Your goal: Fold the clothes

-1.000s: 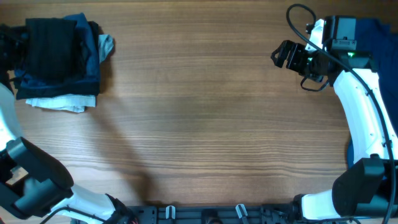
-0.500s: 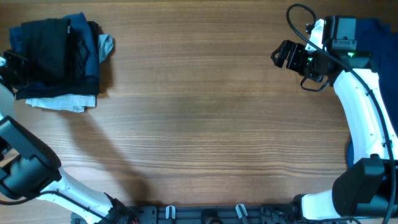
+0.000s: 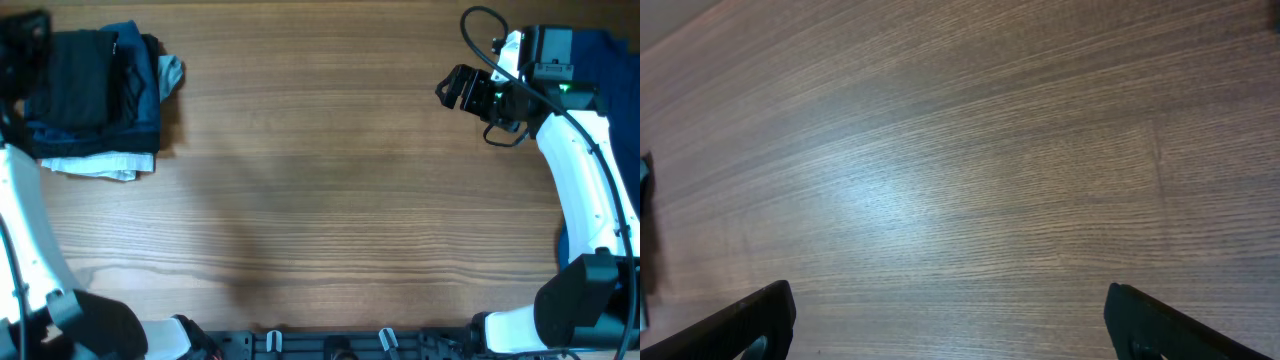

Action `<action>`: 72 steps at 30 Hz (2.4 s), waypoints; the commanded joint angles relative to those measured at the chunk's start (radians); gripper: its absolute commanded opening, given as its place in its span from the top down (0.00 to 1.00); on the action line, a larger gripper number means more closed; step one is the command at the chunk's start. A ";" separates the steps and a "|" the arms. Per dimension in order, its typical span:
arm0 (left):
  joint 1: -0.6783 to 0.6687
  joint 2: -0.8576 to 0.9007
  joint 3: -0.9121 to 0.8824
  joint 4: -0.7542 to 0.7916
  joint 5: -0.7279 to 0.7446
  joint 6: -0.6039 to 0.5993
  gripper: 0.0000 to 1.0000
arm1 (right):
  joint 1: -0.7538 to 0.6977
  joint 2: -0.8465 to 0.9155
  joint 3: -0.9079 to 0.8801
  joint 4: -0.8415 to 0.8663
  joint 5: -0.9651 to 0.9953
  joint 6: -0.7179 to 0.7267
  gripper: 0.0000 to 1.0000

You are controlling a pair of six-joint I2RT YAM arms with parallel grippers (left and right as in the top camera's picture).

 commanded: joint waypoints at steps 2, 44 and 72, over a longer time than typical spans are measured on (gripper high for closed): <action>-0.121 0.030 -0.003 -0.006 -0.051 -0.009 0.53 | 0.001 0.011 0.005 0.002 0.020 -0.019 0.00; -0.236 0.060 -0.003 -0.142 -0.069 -0.009 0.00 | 0.002 0.015 0.005 0.003 0.020 -0.019 0.00; -0.236 0.060 -0.003 -0.142 -0.069 -0.009 0.00 | 0.259 -0.725 -0.005 -0.025 0.043 -0.043 0.00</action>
